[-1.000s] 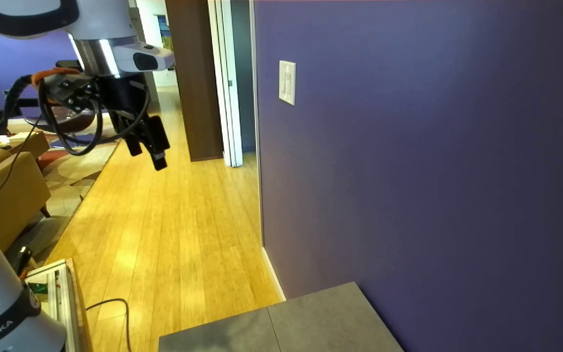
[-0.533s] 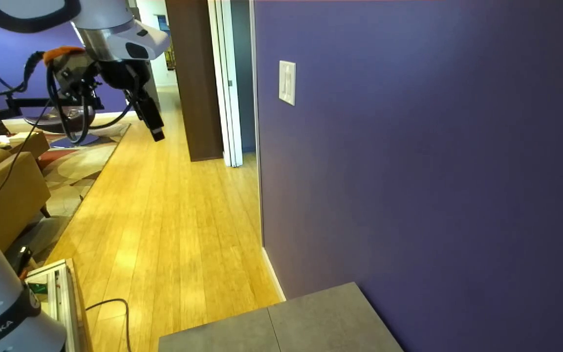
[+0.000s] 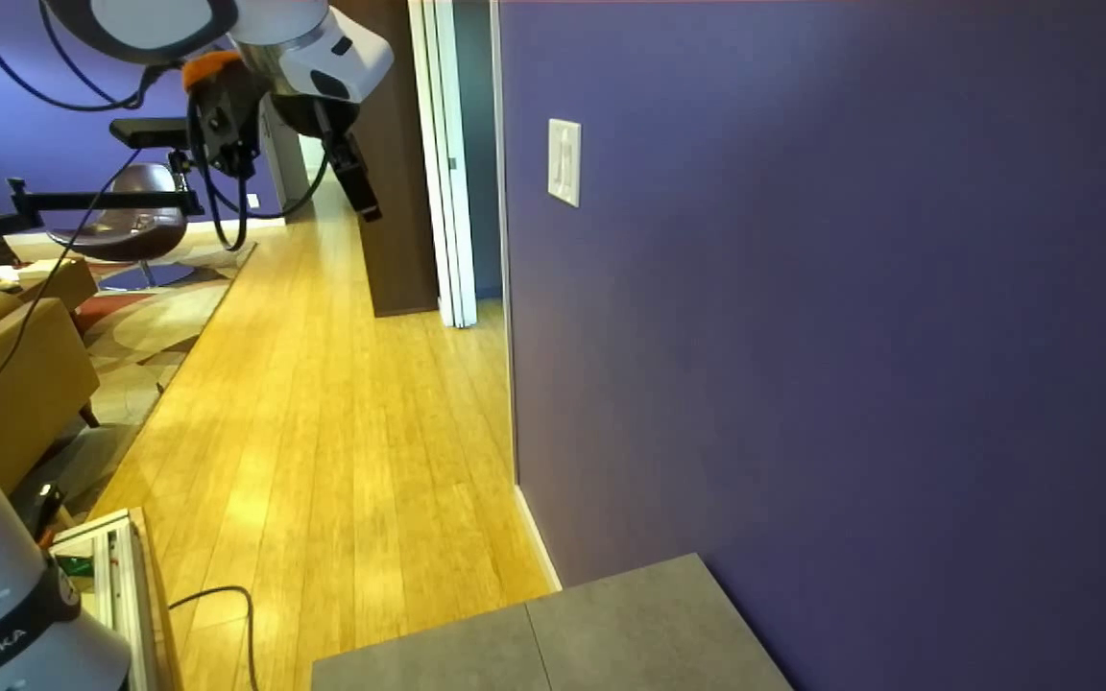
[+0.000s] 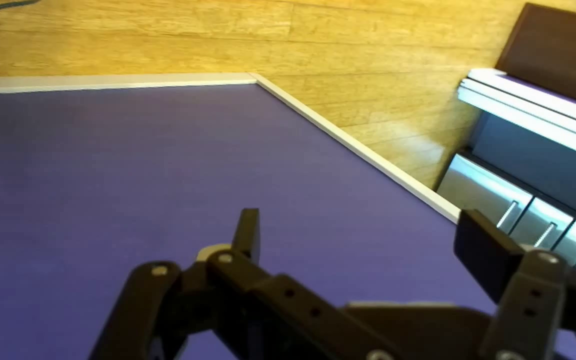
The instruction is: Switch off the light
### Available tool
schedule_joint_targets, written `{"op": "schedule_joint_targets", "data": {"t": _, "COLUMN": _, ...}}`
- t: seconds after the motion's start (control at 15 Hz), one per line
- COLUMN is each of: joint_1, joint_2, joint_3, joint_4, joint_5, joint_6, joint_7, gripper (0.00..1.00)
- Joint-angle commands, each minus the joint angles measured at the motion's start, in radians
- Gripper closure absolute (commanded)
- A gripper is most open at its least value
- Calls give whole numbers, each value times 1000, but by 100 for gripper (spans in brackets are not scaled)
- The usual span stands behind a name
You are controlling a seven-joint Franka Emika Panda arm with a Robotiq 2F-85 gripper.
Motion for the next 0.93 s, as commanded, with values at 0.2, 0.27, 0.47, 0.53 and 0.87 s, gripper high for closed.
{"op": "schedule_joint_targets", "data": {"t": 0.2, "joint_1": 27, "joint_2": 203, "joint_3": 33, "joint_4": 193, "joint_5": 142, "joint_6": 158, "joint_7": 56, "gripper": 0}}
{"op": "schedule_joint_targets", "data": {"t": 0.27, "joint_1": 3, "joint_2": 134, "joint_3": 32, "joint_4": 135, "joint_5": 103, "joint_6": 112, "joint_7": 54, "gripper": 0}}
{"op": "schedule_joint_targets", "data": {"t": 0.47, "joint_1": 9, "joint_2": 186, "joint_3": 39, "joint_4": 176, "joint_5": 116, "joint_6": 135, "joint_7": 54, "gripper": 0}}
{"op": "schedule_joint_targets", "data": {"t": 0.53, "joint_1": 9, "joint_2": 192, "joint_3": 39, "joint_4": 181, "joint_5": 116, "joint_6": 135, "joint_7": 54, "gripper": 0}}
{"op": "schedule_joint_targets", "data": {"t": 0.87, "joint_1": 9, "joint_2": 195, "joint_3": 39, "joint_4": 182, "joint_5": 117, "joint_6": 135, "joint_7": 54, "gripper": 0}}
